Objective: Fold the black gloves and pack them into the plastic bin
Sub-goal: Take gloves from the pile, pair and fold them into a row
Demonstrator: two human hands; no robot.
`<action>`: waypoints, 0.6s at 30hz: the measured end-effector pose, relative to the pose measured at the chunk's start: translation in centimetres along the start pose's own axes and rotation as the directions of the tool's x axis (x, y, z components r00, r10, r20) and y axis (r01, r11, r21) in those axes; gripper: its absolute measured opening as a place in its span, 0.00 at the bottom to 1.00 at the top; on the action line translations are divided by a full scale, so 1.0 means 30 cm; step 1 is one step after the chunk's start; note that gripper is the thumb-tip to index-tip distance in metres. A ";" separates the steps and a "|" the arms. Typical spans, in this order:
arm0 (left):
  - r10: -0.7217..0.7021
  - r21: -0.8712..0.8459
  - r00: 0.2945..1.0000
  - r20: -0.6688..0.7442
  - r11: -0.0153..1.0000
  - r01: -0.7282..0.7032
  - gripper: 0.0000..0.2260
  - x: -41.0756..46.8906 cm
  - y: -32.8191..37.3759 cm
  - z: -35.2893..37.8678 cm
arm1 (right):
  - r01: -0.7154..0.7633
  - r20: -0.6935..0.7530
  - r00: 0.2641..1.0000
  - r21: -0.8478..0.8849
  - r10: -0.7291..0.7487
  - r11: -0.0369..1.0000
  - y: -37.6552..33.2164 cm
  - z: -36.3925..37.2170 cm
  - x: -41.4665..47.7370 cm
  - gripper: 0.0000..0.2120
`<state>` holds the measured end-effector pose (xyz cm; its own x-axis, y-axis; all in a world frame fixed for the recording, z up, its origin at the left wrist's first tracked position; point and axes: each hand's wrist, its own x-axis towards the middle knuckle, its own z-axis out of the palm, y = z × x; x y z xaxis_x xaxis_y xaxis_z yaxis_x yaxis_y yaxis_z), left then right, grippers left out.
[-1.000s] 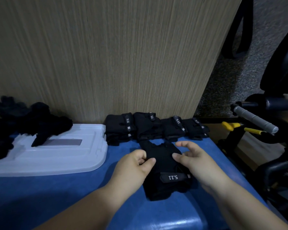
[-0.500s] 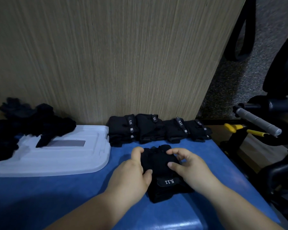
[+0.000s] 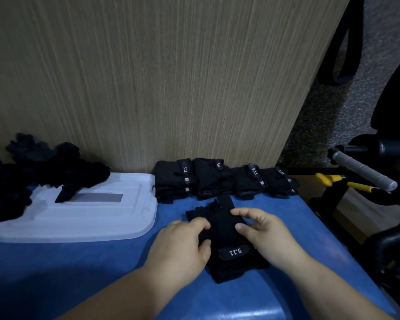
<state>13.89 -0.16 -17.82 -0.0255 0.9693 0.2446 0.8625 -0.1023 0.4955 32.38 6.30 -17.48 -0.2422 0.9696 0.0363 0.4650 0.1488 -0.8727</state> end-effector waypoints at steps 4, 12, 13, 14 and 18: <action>0.024 0.102 1.000 -0.004 0.995 -0.024 0.14 0.007 -0.007 0.000 | -0.018 0.055 0.998 -0.029 0.019 0.999 0.006 -0.004 0.005 0.11; 0.258 0.010 0.940 0.224 0.964 -0.267 0.20 0.028 -0.041 0.036 | 0.208 0.001 0.976 -0.310 -0.219 0.928 0.019 -0.014 0.014 0.15; 0.261 0.023 0.927 0.270 0.960 -0.277 0.20 0.032 -0.043 0.040 | 0.266 0.047 0.963 -0.342 -0.266 0.901 0.018 -0.015 0.013 0.16; 0.256 0.035 0.916 0.309 0.959 -0.280 0.20 0.034 -0.045 0.042 | 0.312 0.116 0.950 -0.380 -0.290 0.871 0.013 -0.013 0.011 0.17; 0.225 0.090 0.896 0.382 0.956 -0.279 0.22 0.037 -0.048 0.047 | 0.307 0.379 0.916 -0.462 -0.128 0.832 0.016 -0.004 -0.006 0.25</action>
<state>13.32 1.37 -19.45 0.3647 0.9310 0.0124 0.8773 -0.3481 0.3303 32.75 6.22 -17.84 -0.6041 0.7959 -0.0400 0.7062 0.5114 -0.4896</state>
